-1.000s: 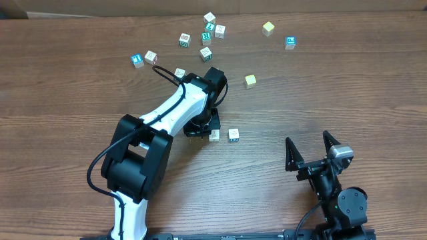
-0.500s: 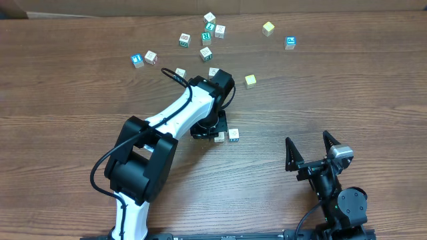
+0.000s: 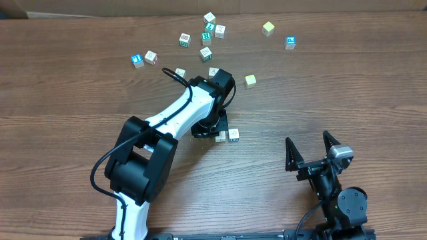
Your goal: Form a horizontal line
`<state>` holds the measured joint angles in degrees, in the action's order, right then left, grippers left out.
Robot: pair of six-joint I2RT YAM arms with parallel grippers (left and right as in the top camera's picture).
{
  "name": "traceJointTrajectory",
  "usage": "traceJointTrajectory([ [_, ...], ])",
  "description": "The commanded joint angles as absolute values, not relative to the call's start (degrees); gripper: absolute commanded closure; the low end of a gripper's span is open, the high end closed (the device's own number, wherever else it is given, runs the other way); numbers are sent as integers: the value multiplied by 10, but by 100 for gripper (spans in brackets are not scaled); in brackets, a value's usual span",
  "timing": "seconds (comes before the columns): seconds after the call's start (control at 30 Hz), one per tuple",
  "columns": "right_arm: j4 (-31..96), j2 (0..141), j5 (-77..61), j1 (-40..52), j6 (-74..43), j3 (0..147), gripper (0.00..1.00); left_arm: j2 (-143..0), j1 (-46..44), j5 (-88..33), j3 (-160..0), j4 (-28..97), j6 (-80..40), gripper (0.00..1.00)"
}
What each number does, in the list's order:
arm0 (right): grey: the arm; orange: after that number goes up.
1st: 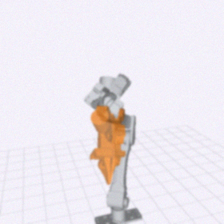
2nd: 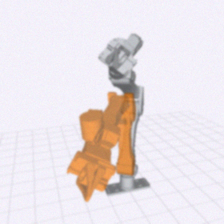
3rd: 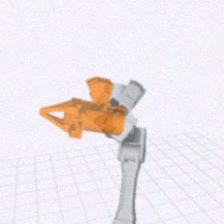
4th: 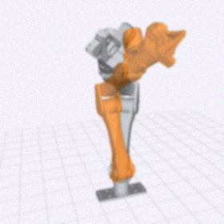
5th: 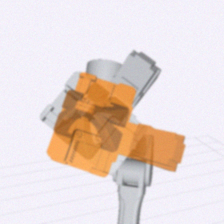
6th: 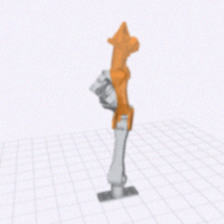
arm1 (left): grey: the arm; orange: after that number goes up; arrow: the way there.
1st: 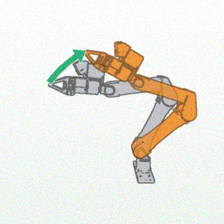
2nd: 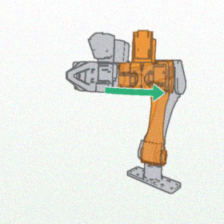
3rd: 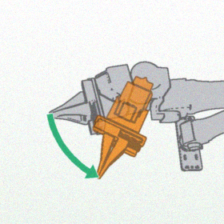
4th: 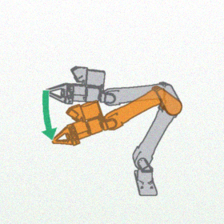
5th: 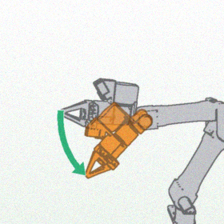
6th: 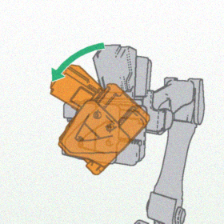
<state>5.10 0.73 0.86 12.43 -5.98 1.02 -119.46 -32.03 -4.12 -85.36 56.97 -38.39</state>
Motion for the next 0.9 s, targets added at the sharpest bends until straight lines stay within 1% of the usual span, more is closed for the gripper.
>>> traceJointTrajectory([
  [0.0,47,2,10,127,-57,5,0,-1188,-330,-45,-850,568,-372,96],
  [0.87,47,2,10,127,-57,5,0,-1188,-338,-60,-850,567,-373,96],
])
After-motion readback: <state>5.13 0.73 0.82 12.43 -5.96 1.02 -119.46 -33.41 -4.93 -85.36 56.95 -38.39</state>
